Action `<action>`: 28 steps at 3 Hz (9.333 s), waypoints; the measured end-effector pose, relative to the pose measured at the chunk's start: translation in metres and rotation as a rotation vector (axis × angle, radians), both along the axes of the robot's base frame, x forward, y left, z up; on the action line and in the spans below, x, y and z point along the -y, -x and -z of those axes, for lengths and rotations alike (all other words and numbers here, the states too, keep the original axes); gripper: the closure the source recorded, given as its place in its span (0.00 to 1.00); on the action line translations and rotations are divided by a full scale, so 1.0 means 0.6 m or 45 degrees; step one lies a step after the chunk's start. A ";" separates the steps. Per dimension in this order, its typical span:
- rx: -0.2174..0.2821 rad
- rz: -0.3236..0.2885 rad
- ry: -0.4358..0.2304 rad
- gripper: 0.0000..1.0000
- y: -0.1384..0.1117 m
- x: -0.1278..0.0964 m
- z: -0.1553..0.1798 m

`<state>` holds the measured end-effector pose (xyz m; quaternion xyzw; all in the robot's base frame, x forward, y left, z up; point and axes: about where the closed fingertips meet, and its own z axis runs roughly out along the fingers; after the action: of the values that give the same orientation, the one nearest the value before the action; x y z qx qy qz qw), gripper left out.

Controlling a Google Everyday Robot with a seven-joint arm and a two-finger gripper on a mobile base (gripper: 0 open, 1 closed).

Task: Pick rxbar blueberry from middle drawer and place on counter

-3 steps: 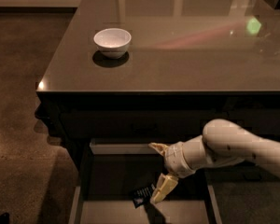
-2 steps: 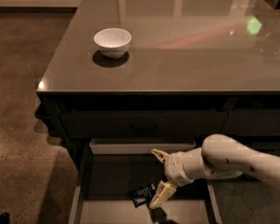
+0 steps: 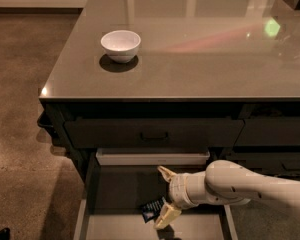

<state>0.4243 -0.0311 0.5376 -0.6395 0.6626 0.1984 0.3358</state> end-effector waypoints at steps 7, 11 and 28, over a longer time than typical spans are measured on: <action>-0.102 -0.053 -0.093 0.00 -0.062 -0.019 0.251; -0.226 -0.076 -0.144 0.19 -0.048 0.000 0.309; 0.411 -0.114 -0.132 1.00 -0.421 0.069 -0.711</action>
Offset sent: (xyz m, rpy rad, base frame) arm 0.0415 -0.0085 -0.0966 0.1090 0.0124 -0.0322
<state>0.6771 -0.0724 0.9639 -0.6736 0.5598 0.1416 0.4612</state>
